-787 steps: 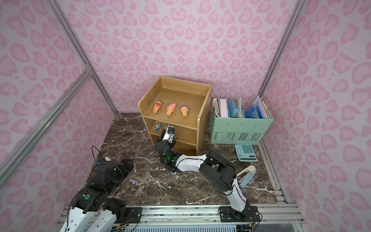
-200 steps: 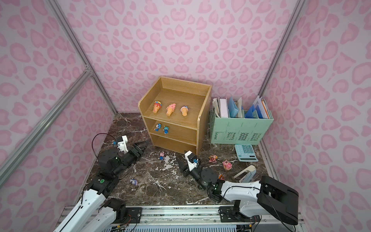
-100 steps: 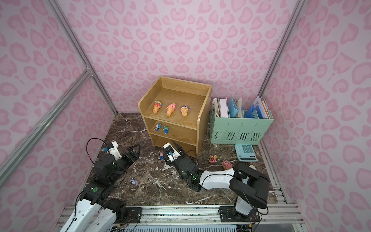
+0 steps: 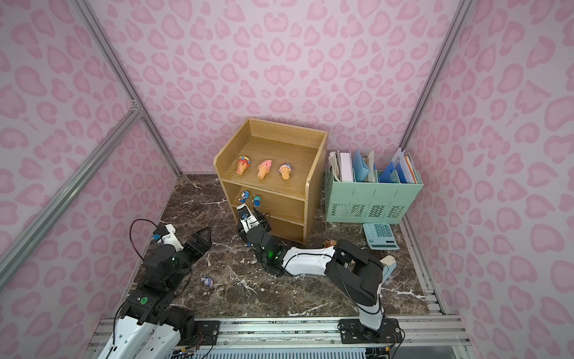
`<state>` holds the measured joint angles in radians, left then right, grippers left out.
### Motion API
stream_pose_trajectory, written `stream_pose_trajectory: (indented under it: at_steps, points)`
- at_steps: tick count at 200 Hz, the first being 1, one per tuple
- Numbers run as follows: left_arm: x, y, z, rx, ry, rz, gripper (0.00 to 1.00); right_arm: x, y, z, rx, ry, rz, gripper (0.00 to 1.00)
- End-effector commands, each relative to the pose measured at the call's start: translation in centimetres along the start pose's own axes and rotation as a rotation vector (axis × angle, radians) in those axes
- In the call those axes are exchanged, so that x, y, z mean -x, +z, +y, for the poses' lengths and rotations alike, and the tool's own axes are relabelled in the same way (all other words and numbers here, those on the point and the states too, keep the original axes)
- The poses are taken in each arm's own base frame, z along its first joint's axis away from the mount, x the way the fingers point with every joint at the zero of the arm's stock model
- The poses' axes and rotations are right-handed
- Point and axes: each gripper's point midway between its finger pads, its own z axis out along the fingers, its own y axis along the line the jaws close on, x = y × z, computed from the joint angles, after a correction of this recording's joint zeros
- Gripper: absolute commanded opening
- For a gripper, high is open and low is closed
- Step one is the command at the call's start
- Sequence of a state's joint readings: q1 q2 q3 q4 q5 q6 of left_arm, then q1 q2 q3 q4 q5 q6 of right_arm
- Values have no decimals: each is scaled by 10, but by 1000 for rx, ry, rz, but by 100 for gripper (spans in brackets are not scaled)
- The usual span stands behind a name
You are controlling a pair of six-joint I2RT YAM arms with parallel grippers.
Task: Organize plastic toys on shelves
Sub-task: Adjust the plastic toy on the shelf.
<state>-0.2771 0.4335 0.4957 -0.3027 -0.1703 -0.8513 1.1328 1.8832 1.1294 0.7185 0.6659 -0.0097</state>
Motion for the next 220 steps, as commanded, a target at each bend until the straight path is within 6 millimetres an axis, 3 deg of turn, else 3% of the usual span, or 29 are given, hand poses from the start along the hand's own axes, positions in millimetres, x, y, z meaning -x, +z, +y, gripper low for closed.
stream_pose_trajectory:
  at_steps: [1,55,168,220]
  points:
    - [3,-4,6,32,47,-23,96,-13,5,-20,-96,10,68,52]
    - [5,-8,4,18,58,-34,96,-12,14,-35,-146,-17,81,49]
    - [8,-10,2,10,60,-48,96,-7,38,-36,-148,-72,76,46]
    - [8,-11,2,10,62,-47,96,-9,49,-41,-172,-65,90,40]
